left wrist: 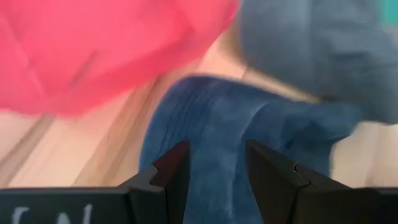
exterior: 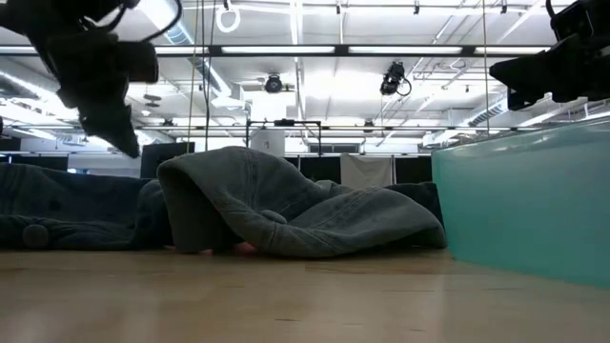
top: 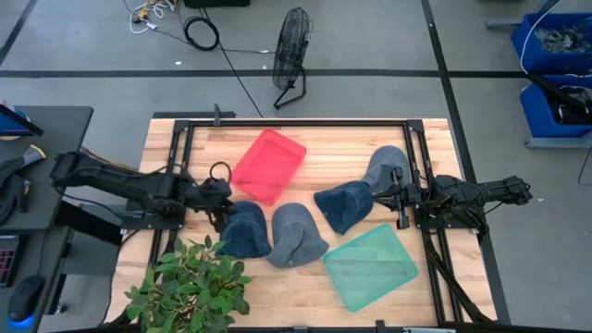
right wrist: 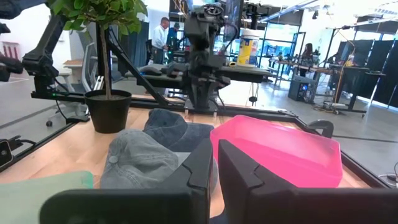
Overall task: Pick & Place hat
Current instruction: Put the left blue cap into the red bin
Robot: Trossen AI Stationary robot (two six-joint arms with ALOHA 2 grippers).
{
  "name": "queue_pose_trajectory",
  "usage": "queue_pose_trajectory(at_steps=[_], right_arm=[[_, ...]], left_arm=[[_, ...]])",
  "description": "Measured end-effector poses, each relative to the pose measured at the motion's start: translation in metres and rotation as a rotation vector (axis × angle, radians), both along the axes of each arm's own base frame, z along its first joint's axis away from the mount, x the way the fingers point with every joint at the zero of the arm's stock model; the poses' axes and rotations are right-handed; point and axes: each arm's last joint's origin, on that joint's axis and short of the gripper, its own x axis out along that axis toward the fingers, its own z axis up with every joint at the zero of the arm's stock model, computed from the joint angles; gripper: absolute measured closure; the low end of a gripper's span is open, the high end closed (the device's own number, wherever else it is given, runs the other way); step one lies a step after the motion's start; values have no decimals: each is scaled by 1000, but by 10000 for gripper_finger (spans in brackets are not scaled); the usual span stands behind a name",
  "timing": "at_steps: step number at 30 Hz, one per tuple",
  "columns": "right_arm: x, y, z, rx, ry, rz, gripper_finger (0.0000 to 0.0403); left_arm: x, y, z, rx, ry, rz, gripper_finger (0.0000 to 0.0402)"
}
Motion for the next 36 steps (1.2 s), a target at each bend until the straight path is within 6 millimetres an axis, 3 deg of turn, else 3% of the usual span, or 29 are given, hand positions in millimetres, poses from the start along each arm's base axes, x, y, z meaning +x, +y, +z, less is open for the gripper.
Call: queue_pose_trajectory(at_steps=[7,16,25,28,33,36], right_arm=[[0,0,0,0,0,0,372],[0,0,0,0,0,0,372],[0,0,0,0,0,0,372],[0,0,0,0,0,0,372],[0,0,0,0,0,0,372],[0,0,0,-6,-1,0,372]], left_arm=[[13,-8,-10,-80,26,-43,246],[21,-27,-28,-57,115,-128,246],[28,-33,-43,126,169,-185,250],[30,-34,-46,145,183,-227,279],[31,-35,-44,152,151,-262,381],[35,-36,-37,137,70,-254,387]])
